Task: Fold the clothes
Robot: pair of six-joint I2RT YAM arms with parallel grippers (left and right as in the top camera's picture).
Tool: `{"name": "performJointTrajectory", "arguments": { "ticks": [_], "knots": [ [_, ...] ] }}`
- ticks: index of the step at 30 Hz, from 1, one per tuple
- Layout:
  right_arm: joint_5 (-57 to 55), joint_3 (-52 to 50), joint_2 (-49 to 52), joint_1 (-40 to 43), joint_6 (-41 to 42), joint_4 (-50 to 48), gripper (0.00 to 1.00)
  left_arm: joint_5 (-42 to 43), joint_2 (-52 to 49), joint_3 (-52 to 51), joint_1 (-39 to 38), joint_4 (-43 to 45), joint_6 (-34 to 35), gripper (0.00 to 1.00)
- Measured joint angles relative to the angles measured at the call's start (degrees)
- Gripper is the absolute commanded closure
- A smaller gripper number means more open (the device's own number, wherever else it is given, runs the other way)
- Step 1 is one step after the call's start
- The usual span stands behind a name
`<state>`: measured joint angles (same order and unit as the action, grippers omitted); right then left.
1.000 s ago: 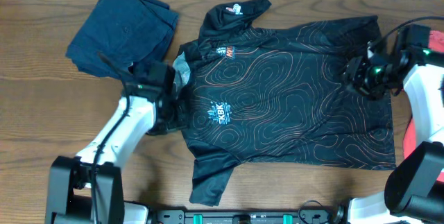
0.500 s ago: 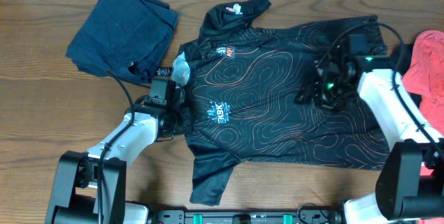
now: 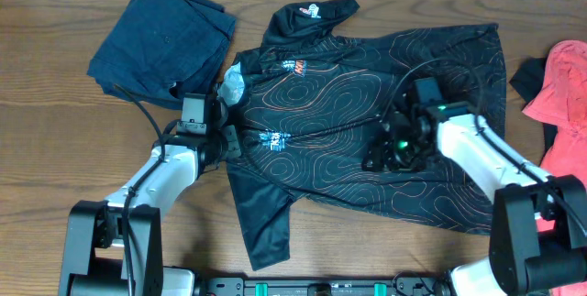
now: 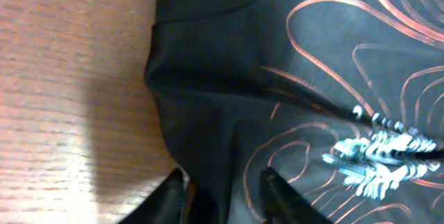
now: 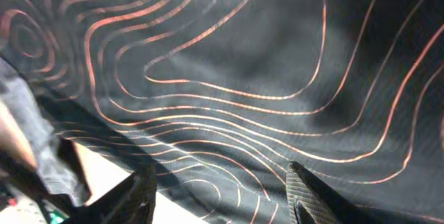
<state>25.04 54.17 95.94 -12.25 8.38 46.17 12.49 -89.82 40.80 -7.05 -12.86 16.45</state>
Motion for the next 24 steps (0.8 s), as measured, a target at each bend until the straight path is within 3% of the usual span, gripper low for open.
{"name": "performJointTrajectory", "arguments": {
  "ticks": [10, 17, 24],
  "knots": [
    [-4.0, 0.0, 0.0, 0.2, 1.9, -2.7, 0.41, 1.3, 2.8, 0.6, 0.0, -17.4, 0.1, 0.49],
    [-3.6, -0.1, 0.0, 0.5, 1.9, -4.0, 0.41, 6.8, 7.7, 0.6, 0.0, -30.8, 1.8, 0.49],
    [-3.3, -0.1, 0.0, 0.5, 1.9, -4.0, 0.41, 12.2, 7.7, -4.7, -0.3, -30.2, 6.3, 0.50]
  ]
}}
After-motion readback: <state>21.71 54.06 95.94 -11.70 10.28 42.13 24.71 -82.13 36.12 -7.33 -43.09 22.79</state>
